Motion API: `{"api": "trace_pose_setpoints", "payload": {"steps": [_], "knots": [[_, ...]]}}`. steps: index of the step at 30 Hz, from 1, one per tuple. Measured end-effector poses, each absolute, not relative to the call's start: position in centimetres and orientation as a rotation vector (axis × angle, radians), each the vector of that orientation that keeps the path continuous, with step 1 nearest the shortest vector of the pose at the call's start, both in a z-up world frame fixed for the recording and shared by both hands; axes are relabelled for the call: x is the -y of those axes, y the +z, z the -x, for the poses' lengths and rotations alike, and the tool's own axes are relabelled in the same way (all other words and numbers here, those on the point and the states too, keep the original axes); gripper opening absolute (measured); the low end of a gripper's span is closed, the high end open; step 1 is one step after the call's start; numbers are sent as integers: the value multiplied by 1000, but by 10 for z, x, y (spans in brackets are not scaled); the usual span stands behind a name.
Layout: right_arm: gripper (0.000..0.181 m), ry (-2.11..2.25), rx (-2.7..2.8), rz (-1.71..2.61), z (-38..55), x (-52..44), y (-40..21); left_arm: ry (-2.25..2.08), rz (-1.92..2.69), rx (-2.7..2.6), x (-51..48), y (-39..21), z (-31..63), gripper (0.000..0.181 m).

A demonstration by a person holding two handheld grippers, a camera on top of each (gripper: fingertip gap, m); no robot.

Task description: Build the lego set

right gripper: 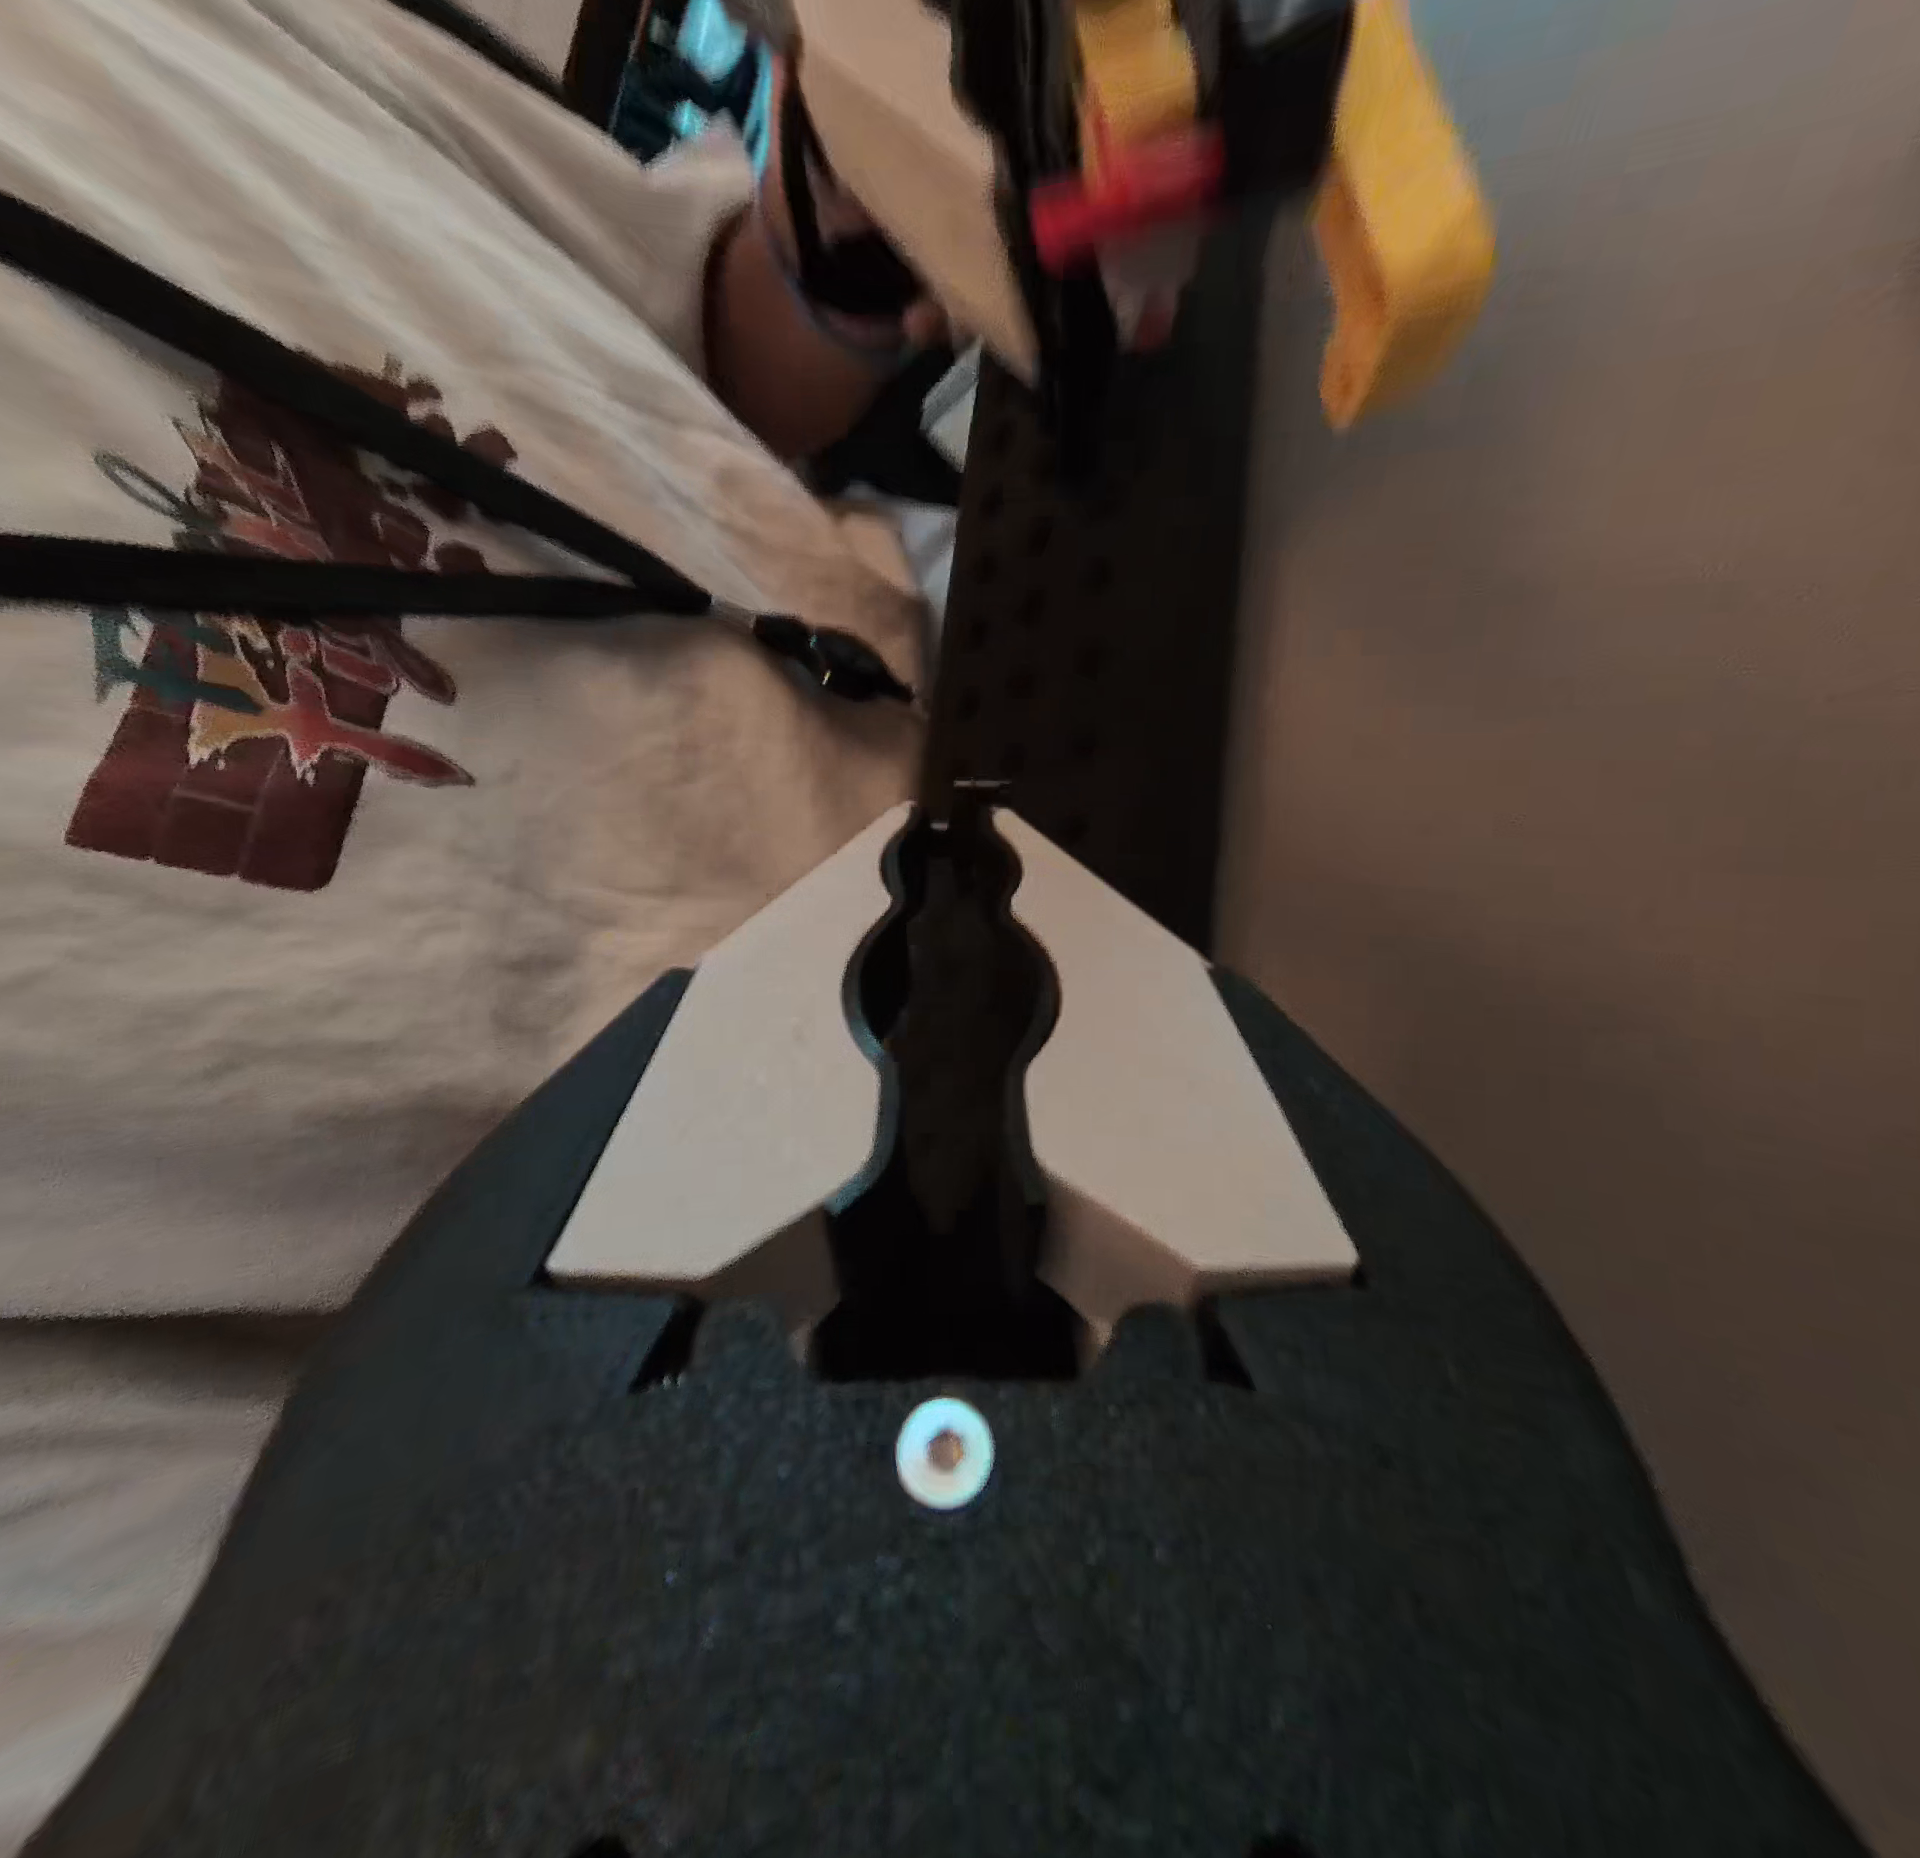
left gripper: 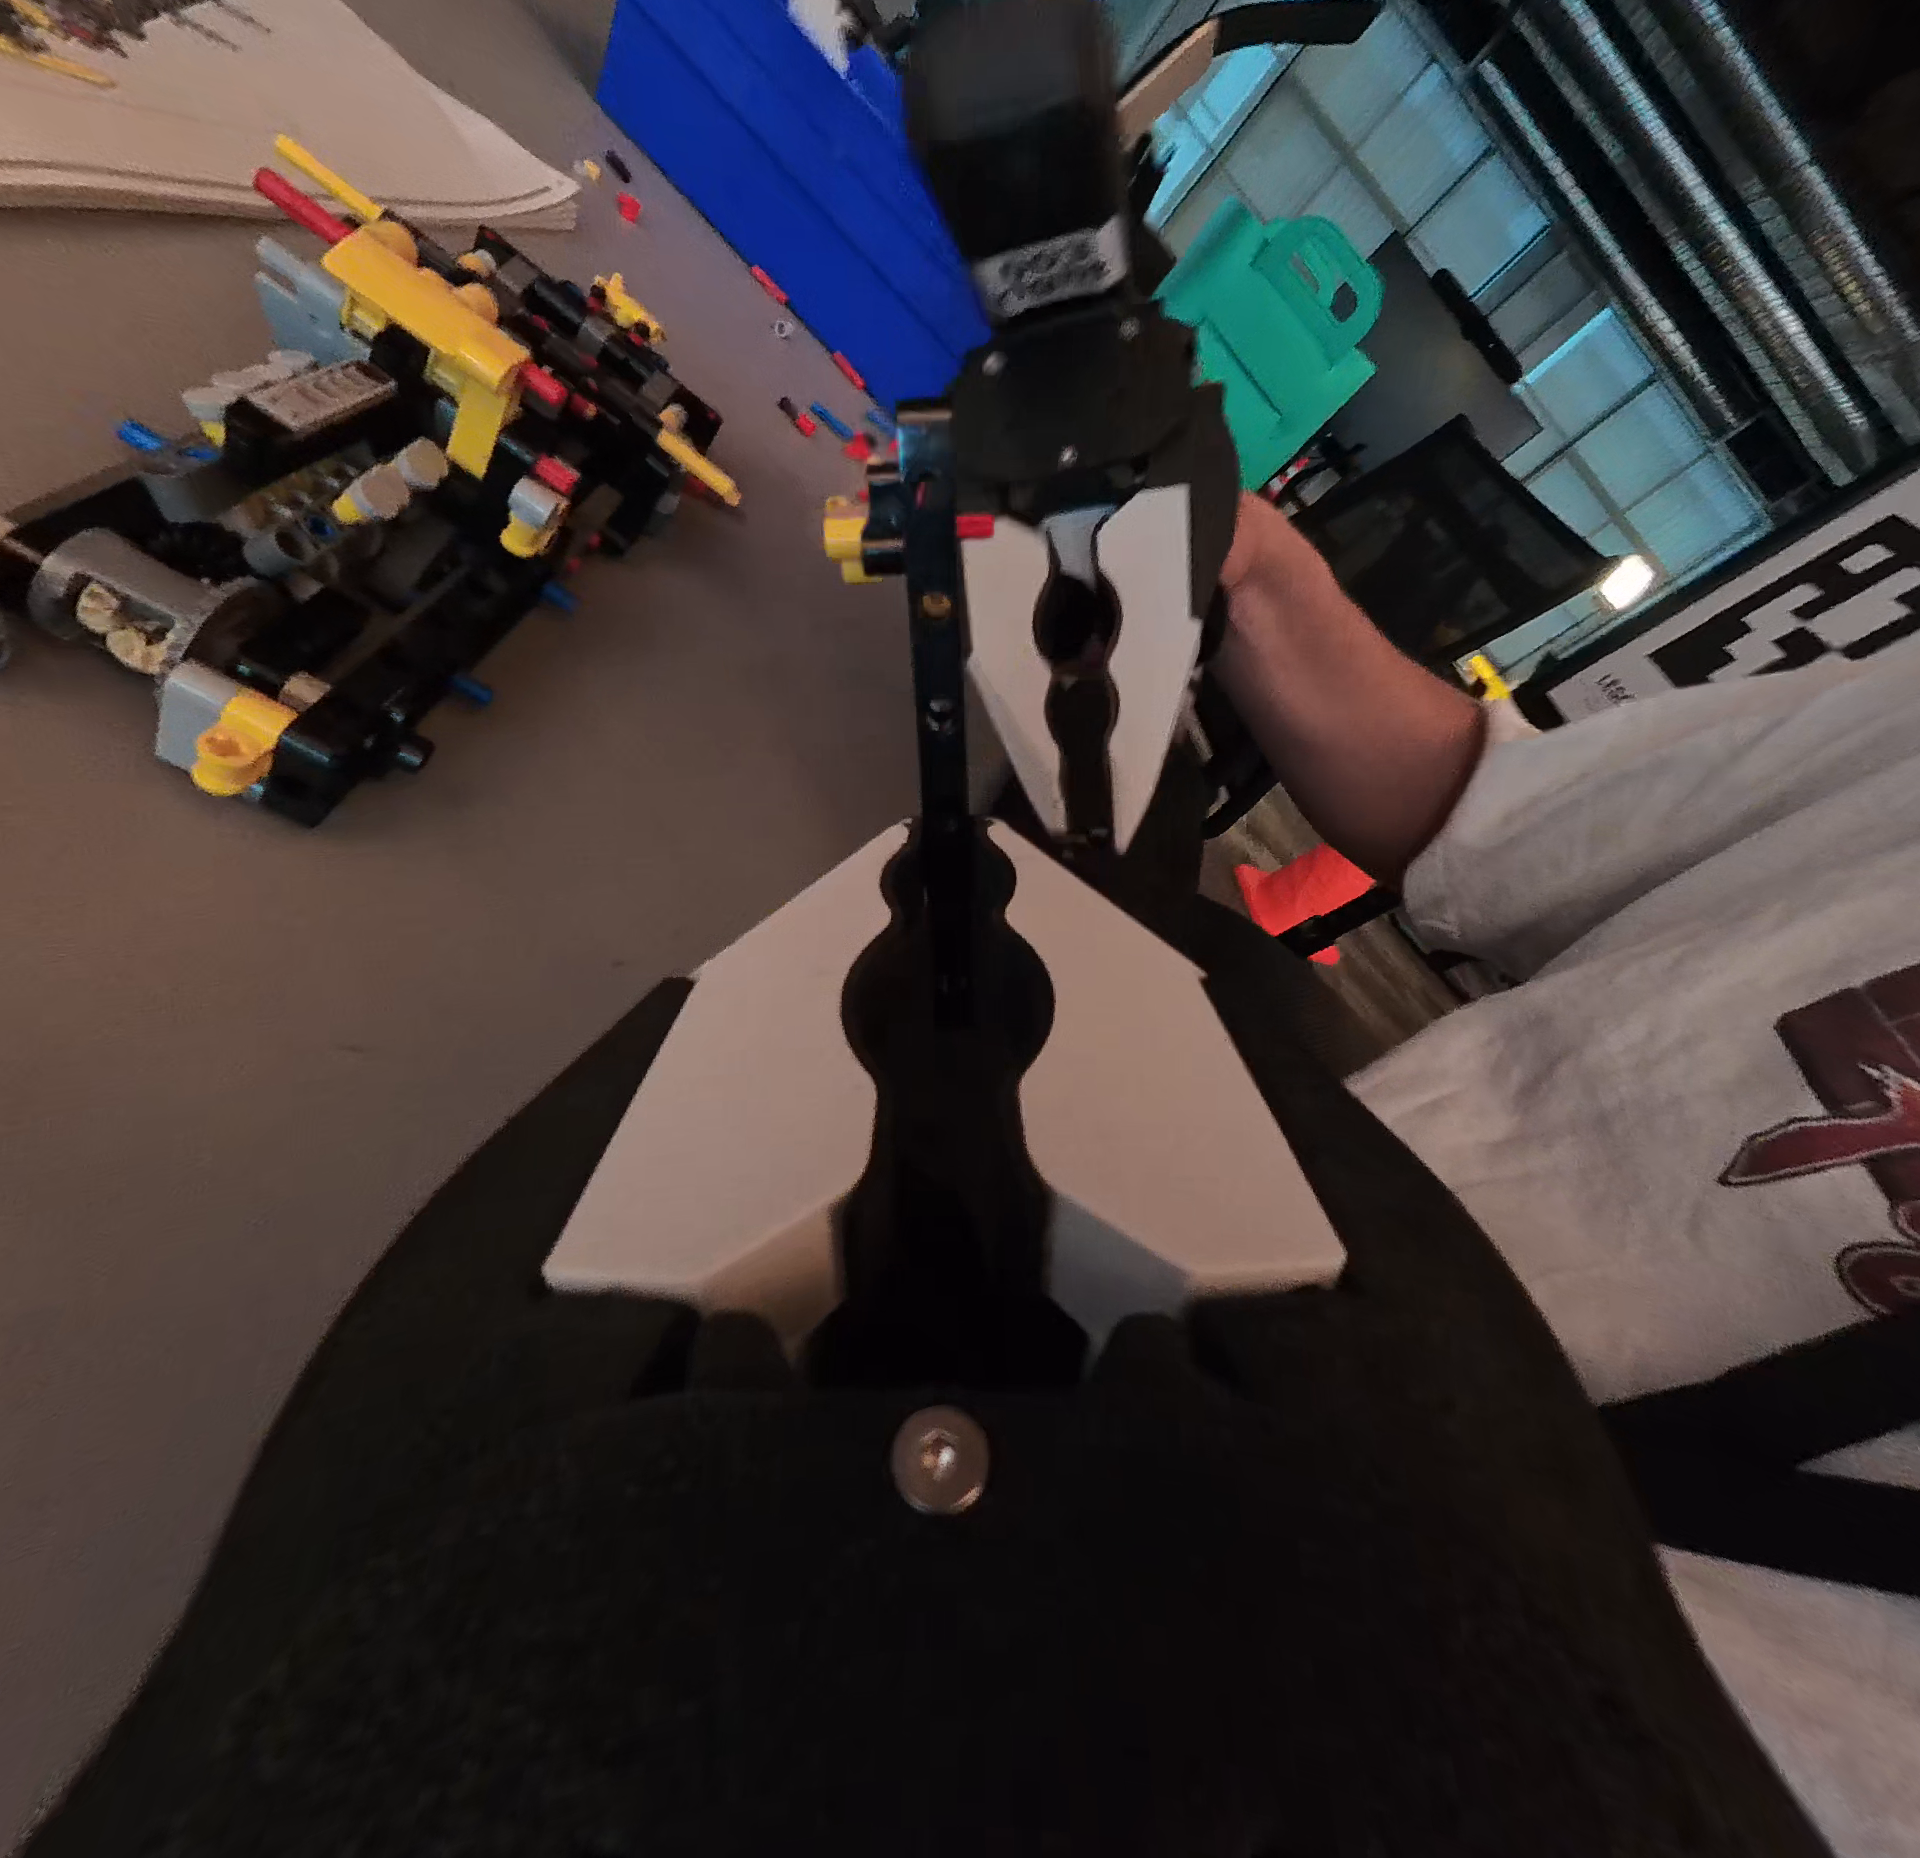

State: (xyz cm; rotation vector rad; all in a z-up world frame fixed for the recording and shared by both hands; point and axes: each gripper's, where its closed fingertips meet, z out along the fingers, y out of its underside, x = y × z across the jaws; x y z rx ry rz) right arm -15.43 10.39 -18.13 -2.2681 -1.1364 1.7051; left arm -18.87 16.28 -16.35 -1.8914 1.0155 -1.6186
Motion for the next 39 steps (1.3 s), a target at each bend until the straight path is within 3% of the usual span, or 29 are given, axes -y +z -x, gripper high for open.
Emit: {"api": "trace_pose_setpoints", "payload": {"steps": [8,12,18,20,26,32,39], "knots": [[7,1216,592,1931,137,-182,-146,-1638,2223,-1085,-156,-196,173,8],[8,880,535,1915,125,-179,-153,-1797,2294,-944,-158,-193,162,8],[7,753,483,1760,115,-165,-140,-1798,2465,-1047,-141,-205,163,9],[7,829,463,1771,116,-163,-142,-1761,2497,-1078,-137,-207,164,10],[7,1349,461,1696,132,-141,-128,-1595,2249,-1332,-126,-194,168,38],[7,2136,369,1422,142,-114,-89,-1520,1430,-1693,-120,-119,164,38],[7,2239,319,1345,152,-116,-82,-1302,1097,-1767,-110,-97,142,38]]}}
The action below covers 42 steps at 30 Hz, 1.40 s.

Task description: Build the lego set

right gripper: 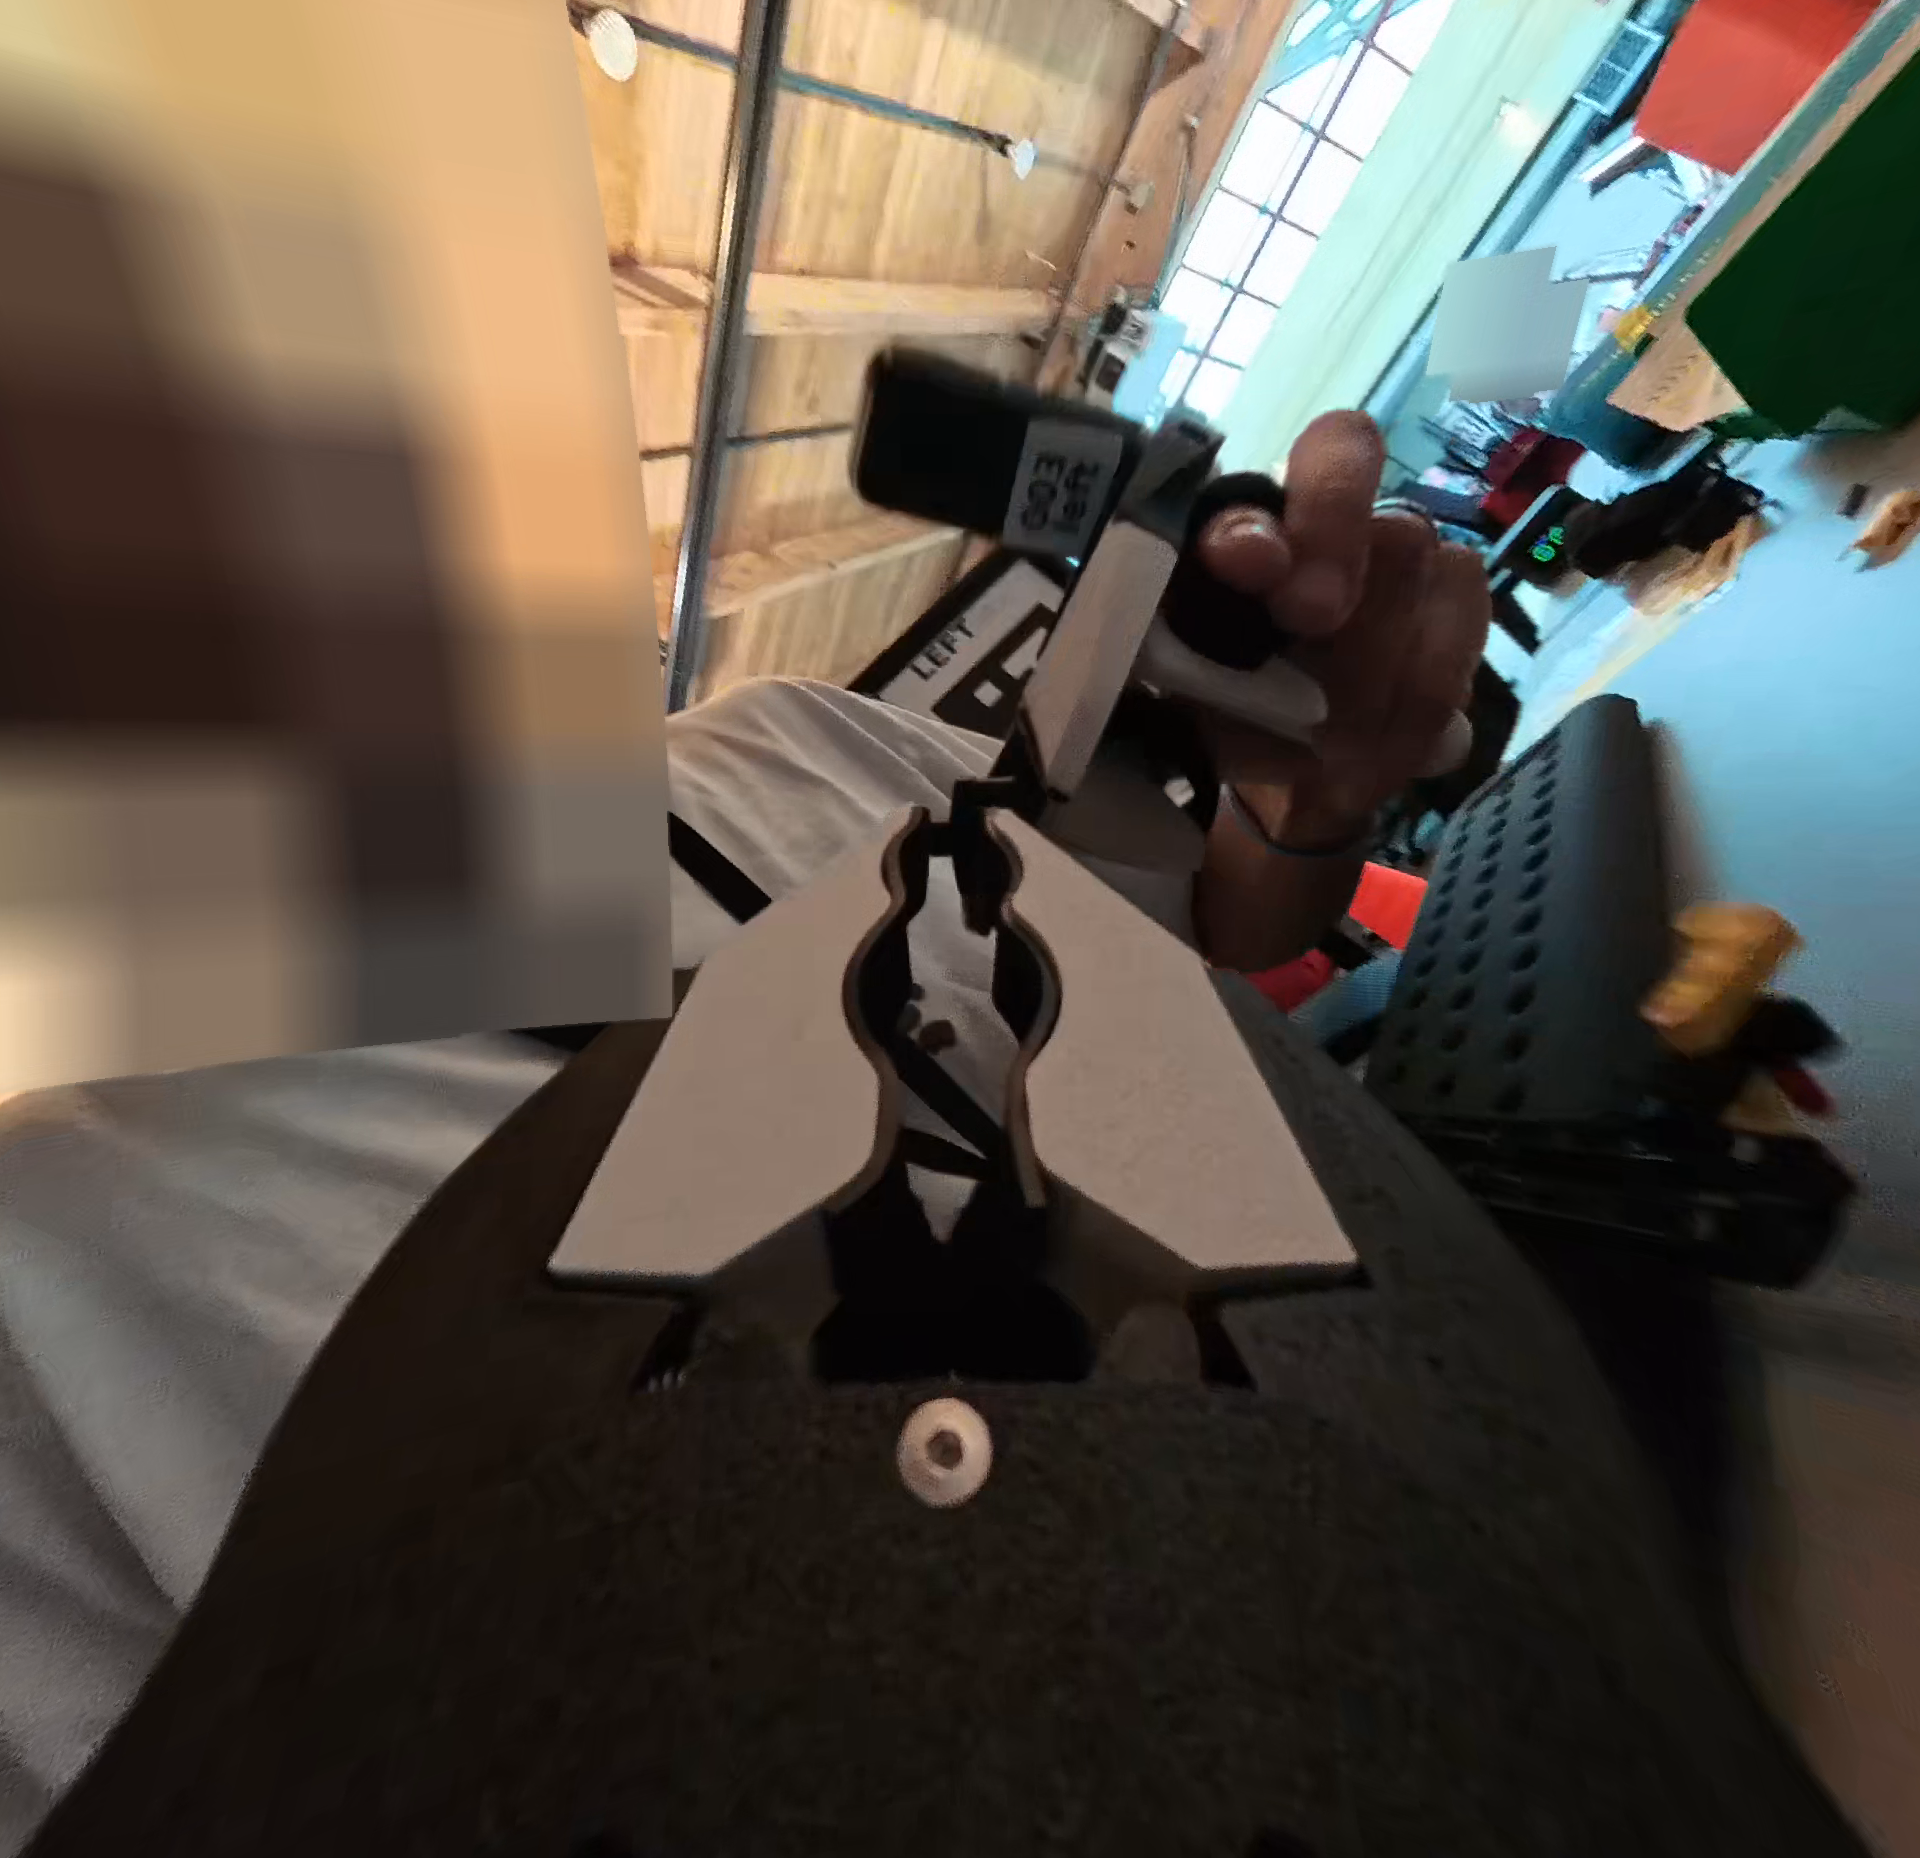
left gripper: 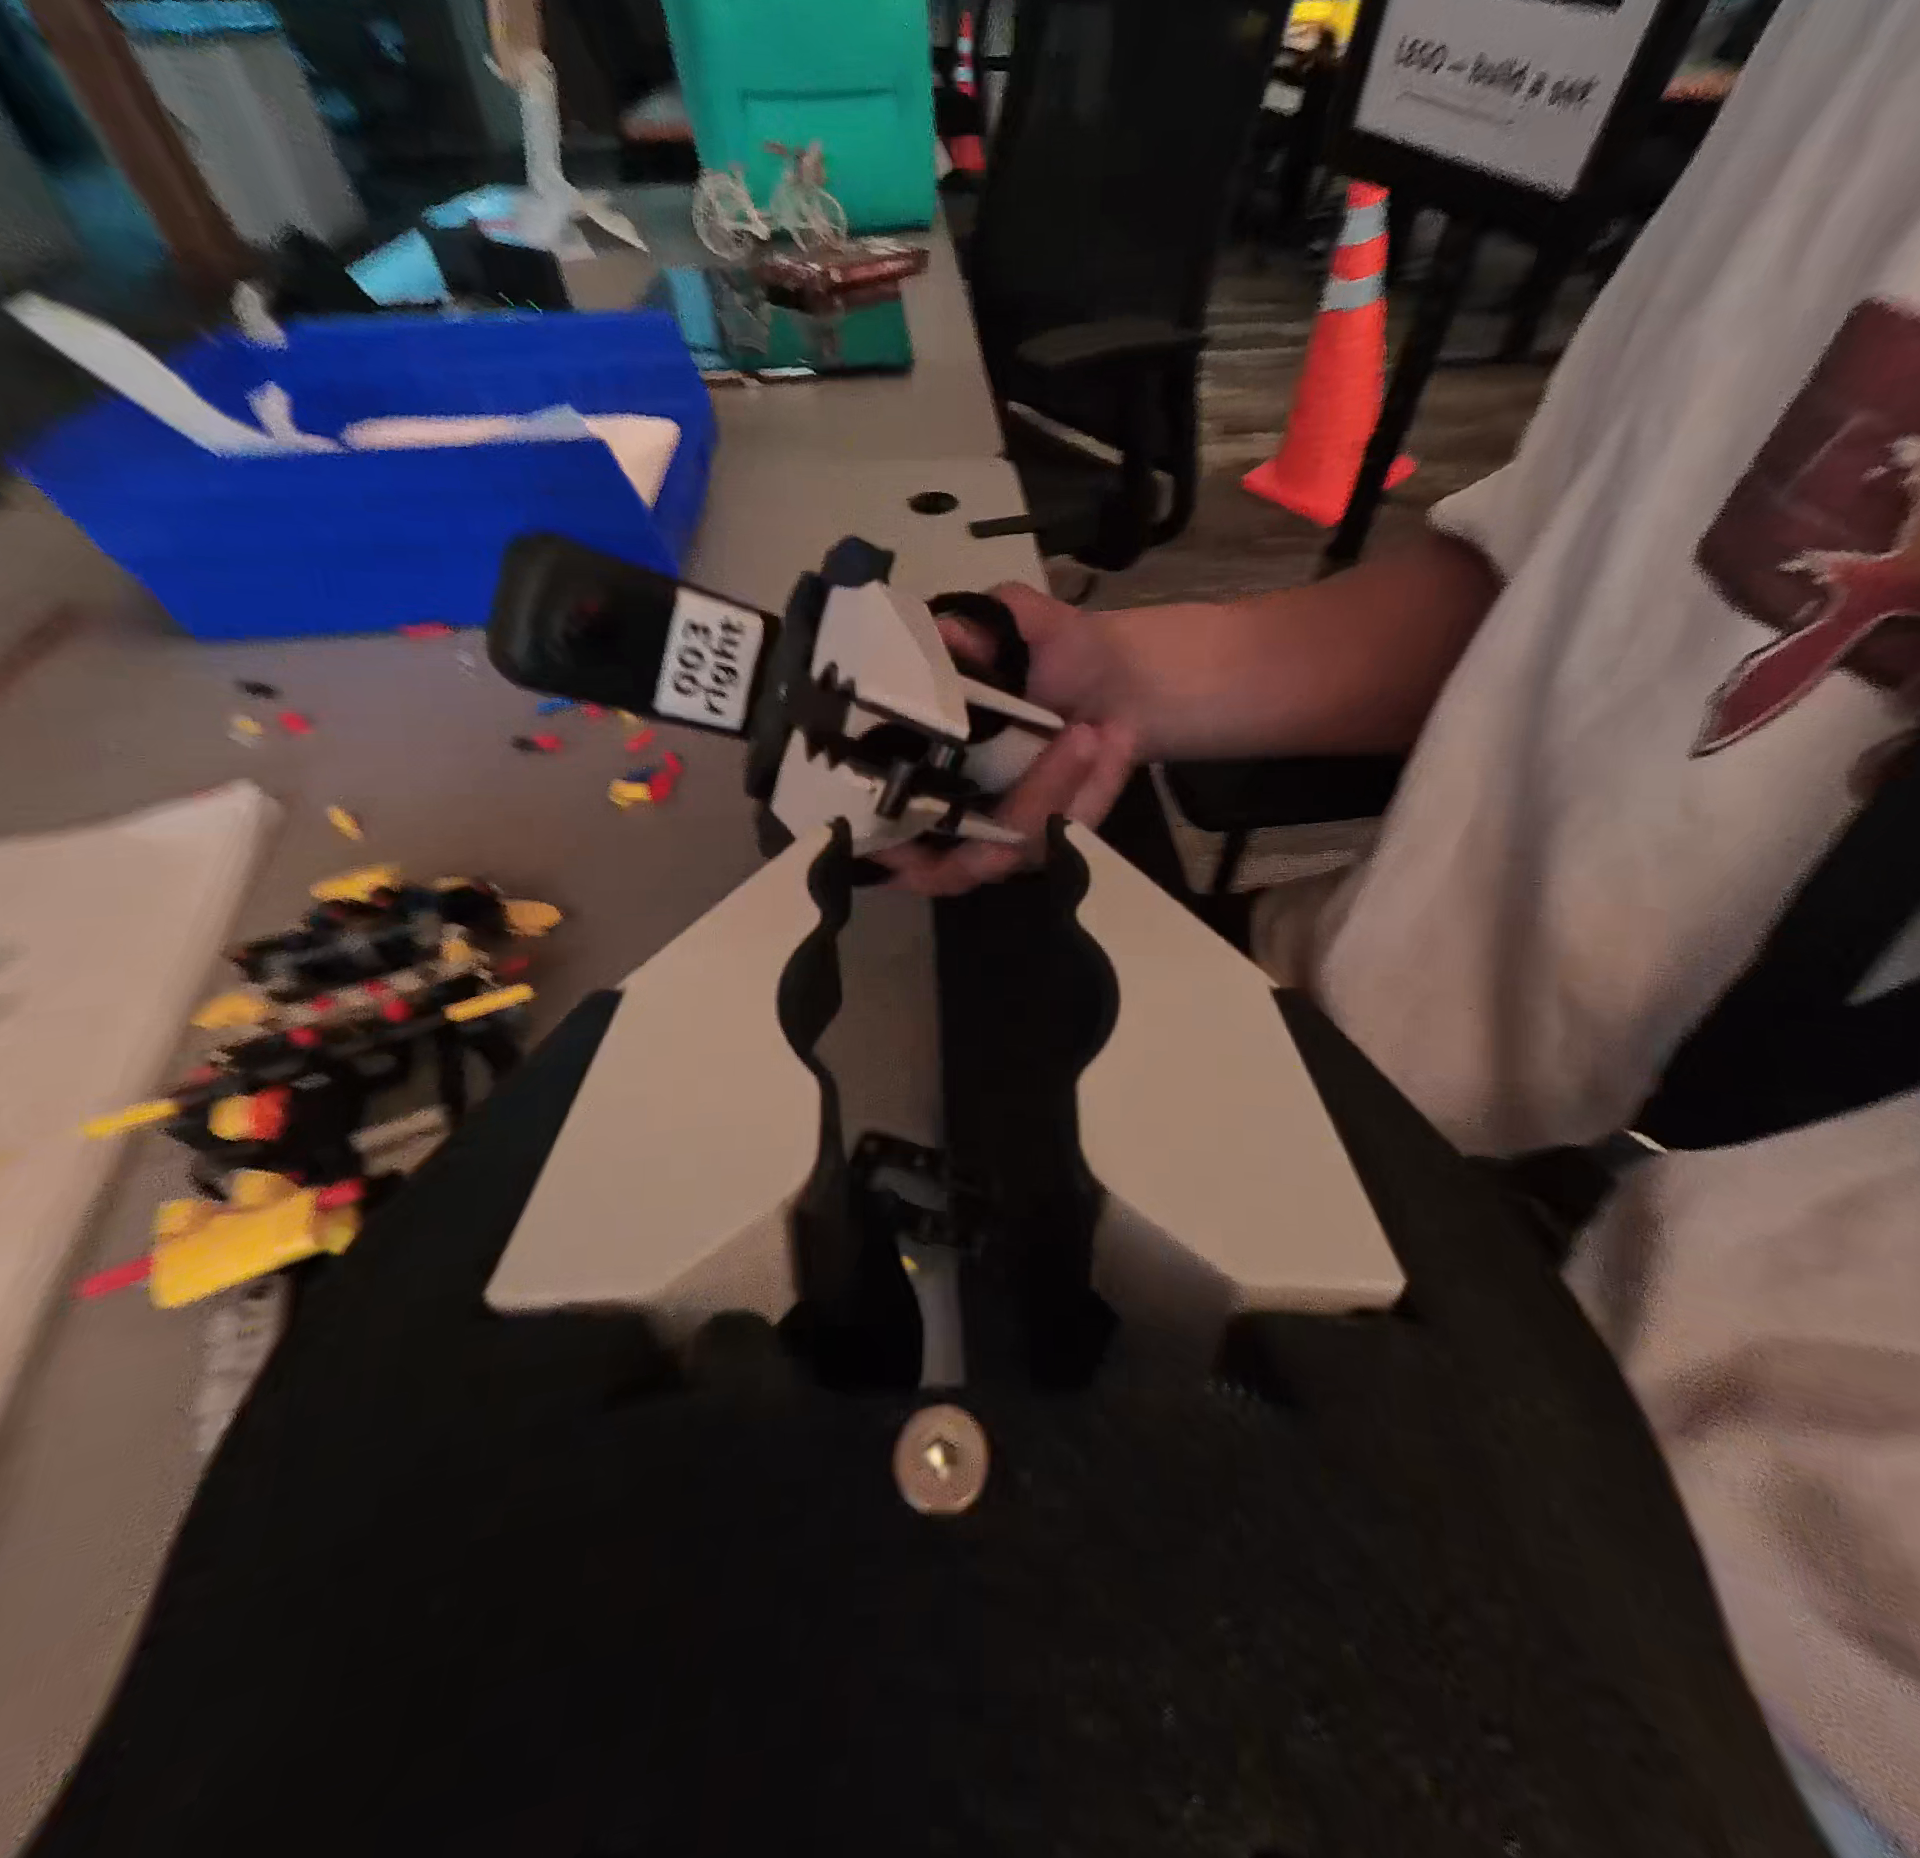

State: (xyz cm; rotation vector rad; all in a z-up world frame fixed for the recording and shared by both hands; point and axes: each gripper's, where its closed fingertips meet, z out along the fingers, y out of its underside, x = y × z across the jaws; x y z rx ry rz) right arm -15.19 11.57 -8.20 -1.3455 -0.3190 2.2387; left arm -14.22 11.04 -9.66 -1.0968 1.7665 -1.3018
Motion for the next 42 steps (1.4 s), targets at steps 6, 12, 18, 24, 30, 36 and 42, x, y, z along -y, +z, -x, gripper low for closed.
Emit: {"api": "trace_pose_setpoints", "payload": {"steps": [6,12,18,24,30,36,42], "knots": [[7,2253,294,1381,158,-122,-87,-917,923,-1637,-117,-93,141,20],[7,2254,269,1415,159,-125,-91,-806,913,-1630,-121,-98,142,20],[8,2196,189,1465,154,-135,-99,-764,1003,-1624,-133,-107,137,19],[15,1331,397,1687,136,-151,-111,-589,987,-1718,-138,-120,138,7],[13,798,803,1729,130,-136,-127,-891,1142,-1785,-127,-135,142,7],[16,812,983,1622,149,-119,-130,-1206,1165,-1812,-117,-129,151,7],[10,772,1038,1647,158,-119,-142,-1139,1155,-1877,-112,-140,149,7]]}}
